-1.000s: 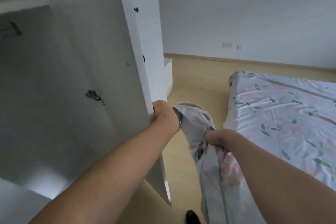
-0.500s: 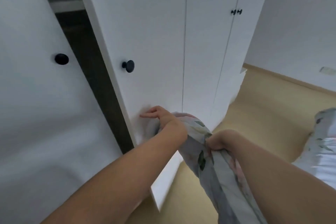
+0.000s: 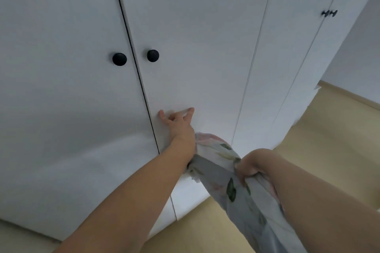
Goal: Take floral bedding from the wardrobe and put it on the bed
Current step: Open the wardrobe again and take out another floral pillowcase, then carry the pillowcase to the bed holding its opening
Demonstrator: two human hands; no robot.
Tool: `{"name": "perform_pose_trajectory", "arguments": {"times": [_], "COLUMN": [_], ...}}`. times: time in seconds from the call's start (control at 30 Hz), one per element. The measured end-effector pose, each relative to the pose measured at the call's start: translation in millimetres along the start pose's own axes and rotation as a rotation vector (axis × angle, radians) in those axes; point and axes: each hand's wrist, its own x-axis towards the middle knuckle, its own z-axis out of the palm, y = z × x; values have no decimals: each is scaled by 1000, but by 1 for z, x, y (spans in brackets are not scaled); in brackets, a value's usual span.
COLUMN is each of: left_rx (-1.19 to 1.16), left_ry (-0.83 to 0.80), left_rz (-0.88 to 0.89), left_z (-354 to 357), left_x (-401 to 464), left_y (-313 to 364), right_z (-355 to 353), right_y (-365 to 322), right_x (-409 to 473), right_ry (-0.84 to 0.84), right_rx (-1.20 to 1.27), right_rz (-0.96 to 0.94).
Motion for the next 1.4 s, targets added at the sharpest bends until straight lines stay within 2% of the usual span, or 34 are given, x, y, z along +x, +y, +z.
{"name": "perform_pose_trajectory", "arguments": {"times": [0.2, 0.3, 0.37, 0.43, 0.47, 0.5, 0.57, 0.67, 0.77, 0.87, 0.97, 1.07, 1.23, 1.3, 1.4], "left_rx": [-68, -99, -323, -674, -793, -816, -614, -327, -321, -398, -379, -361, -324, -263, -214], "left_ry": [80, 25, -38, -149, -206, -241, -203, -8, 110, 173, 231, 248, 319, 363, 434], "left_rz": [38, 90, 176, 333, 417, 490, 578, 565, 547, 708, 857, 1017, 1336, 1451, 1595], "left_z": [5, 0, -7, -11, -10, -7, 1, 7, -4, -28, -70, -117, -216, -257, -308], "left_x": [6, 5, 6, 1, -5, -12, -27, -39, -27, -4, 11, 18, 5, -12, -32], "left_y": [-6, -6, -7, -7, -5, -2, 12, 47, 82, 119, 172, 231, 371, 421, 481], "right_z": [-2, -4, -4, -3, -3, -3, -4, -5, -6, -2, 11, 26, 82, 113, 157], "right_y": [-25, -27, -23, -18, -15, -11, -1, 20, 51, 98, 163, 227, 367, 415, 467], "right_x": [-2, -1, 2, 5, 7, 9, 13, 16, 20, 19, 15, 3, -33, -52, -75], "right_ry": [-14, 33, 103, 184, 217, 238, 257, 279, 321, 361, 436, 551, 742, 756, 684], "right_rx": [-91, -109, -123, -136, -132, -119, -67, 30, 121, 235, 349, 443, 672, 747, 866], "right_rz": [-18, -40, -58, -69, -73, -83, -110, -132, -127, -116, -54, 39, 291, 425, 611]}}
